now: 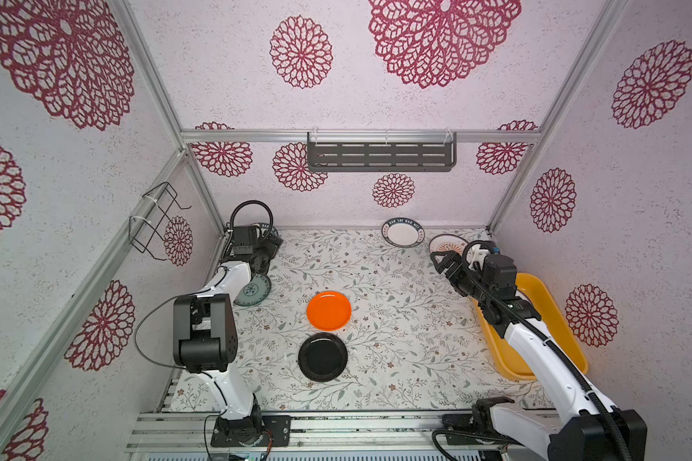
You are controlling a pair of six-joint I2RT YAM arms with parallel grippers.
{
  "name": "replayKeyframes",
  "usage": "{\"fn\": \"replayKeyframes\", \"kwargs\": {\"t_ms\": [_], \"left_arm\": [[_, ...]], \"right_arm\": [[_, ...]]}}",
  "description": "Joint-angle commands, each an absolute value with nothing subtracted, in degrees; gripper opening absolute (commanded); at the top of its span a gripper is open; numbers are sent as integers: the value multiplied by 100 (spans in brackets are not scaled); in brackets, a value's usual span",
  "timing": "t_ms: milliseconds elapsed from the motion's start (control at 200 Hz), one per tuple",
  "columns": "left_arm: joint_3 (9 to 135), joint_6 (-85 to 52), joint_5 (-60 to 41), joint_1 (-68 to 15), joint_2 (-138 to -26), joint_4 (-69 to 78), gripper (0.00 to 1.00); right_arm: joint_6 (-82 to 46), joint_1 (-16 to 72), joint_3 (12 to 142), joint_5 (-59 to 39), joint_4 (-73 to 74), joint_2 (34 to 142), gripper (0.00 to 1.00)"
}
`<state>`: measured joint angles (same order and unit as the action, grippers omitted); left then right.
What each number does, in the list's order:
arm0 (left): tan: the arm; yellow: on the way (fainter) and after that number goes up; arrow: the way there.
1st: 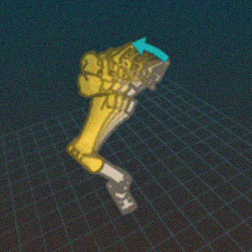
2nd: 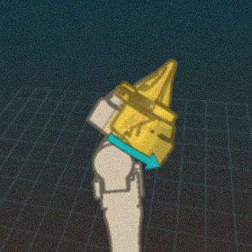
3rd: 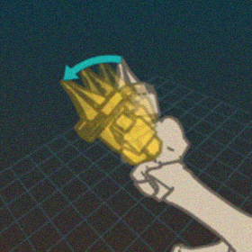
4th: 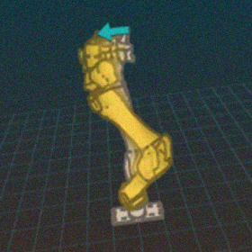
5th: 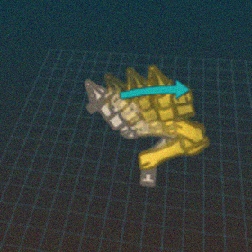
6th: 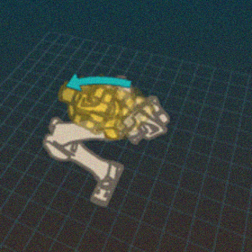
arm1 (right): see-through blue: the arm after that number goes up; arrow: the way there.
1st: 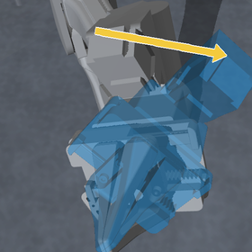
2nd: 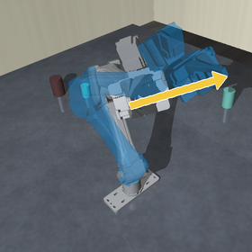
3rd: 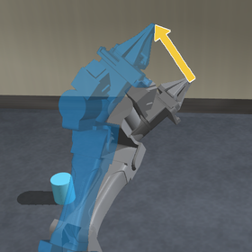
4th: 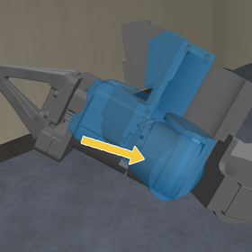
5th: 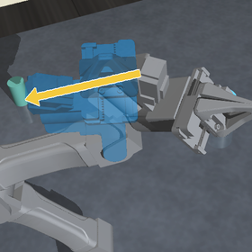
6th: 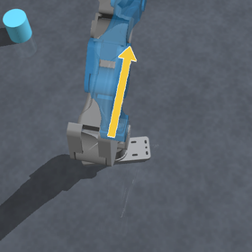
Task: Place the plates into the plastic bin on the countertop
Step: 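Move right gripper toward far plates while left gripper reaches the green-rimmed plate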
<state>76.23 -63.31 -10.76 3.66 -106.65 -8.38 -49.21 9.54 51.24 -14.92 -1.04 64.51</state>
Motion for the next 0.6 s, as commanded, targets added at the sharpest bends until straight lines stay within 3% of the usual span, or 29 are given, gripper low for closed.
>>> {"fn": "replayKeyframes", "kwargs": {"t_ms": [0,325,595], "left_arm": [[8038,-6415,-1214,458,-11030,-552,97],[8459,-6624,-1147,896,-12055,-427,99],[8473,-6839,-1559,1284,-12663,642,99]], "right_arm": [[-5115,1134,5537,-1284,530,6680,99],[-5221,1569,6012,-865,1228,7650,99],[-5292,1764,6577,-704,1466,8521,99]]}}
